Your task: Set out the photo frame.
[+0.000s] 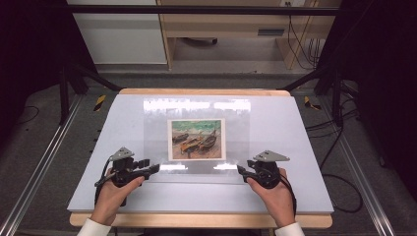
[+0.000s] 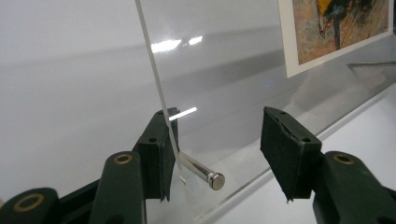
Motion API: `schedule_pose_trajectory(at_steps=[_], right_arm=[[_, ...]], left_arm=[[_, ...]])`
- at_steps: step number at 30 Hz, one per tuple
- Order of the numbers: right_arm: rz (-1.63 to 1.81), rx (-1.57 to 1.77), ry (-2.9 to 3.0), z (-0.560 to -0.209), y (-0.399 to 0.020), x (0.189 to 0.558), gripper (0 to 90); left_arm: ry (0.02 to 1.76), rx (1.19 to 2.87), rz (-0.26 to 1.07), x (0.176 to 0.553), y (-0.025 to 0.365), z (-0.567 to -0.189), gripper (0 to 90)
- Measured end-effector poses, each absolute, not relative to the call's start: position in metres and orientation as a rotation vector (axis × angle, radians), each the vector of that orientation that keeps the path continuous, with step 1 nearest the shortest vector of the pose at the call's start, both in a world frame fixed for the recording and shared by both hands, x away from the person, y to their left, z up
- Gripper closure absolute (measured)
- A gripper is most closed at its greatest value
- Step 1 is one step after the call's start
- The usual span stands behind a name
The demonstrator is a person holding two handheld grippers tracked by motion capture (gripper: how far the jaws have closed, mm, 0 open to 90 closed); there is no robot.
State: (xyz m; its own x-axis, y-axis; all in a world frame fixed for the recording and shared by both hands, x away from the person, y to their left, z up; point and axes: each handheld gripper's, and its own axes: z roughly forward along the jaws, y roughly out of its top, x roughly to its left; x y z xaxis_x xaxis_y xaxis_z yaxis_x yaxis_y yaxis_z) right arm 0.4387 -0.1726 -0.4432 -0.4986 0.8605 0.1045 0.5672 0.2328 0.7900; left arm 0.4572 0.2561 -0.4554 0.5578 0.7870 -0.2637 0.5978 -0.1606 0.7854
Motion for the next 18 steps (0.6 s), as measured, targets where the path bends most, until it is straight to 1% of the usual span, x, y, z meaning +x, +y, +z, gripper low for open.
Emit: schedule_pose_trajectory(at_steps=[18], right_arm=[[1.117,1.308,2.169,-0.4444,-0.1739,0.4315,61.5]], left_arm=[[1.131,1.889,0.262,0.4513,0.2569,-0.4566,50.0]])
